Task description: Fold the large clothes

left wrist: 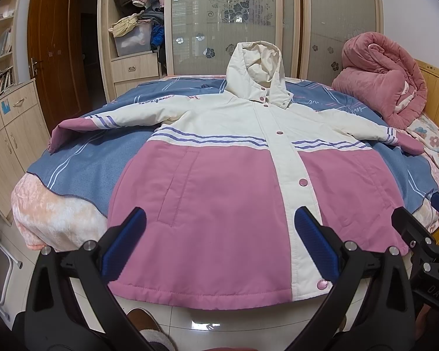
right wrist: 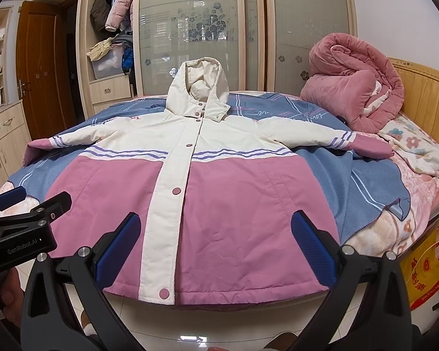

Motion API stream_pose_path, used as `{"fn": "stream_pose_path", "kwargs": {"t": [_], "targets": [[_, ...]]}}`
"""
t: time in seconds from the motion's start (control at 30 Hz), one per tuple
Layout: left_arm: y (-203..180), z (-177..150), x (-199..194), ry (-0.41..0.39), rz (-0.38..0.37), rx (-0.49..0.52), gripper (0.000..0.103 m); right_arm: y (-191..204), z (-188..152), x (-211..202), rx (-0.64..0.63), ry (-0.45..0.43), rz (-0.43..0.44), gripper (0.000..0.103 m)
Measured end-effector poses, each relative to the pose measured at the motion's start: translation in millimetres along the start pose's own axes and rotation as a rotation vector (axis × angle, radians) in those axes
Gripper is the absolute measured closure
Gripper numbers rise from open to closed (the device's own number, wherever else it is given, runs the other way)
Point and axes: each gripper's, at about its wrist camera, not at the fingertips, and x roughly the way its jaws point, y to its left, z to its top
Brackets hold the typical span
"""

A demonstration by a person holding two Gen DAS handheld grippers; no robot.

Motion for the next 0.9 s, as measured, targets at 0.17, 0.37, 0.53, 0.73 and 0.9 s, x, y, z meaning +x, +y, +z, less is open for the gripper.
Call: {"fn": "stream_pose_path", "kwargs": {"t": [0.17, 0.37, 0.53, 0.73, 0.9], "targets": [[1.3, 0.3, 0.0, 0.001, 0.0, -0.001, 0.002, 0.1, 0.0, -0.2, 0.003, -0.001, -0.001, 0.001], [2.0, -0.1, 0.8, -0.001, 0.003, 0.001, 0.002, -0.6, 0.8, -0.3, 0.003, 0.0, -0.001, 0.001], [1.7, -0.3, 0.0, -0.003, 0.003, 0.0, 0.002, -0.8, 0.8, -0.3, 0.004, 0.0, -0.001, 0.001], [3.1, -0.9, 0.5, -0.002, 0.003, 0.002, 0.002, -0.9, 0.9, -0.2, 0.005, 0.001, -0.001, 0.001], [3.0, -0.8, 0.8, 0.0, 0.003, 0.002, 0.002, -0.6, 0.7, 0.0, 0.003, 0.0, -0.001, 0.001]]}}
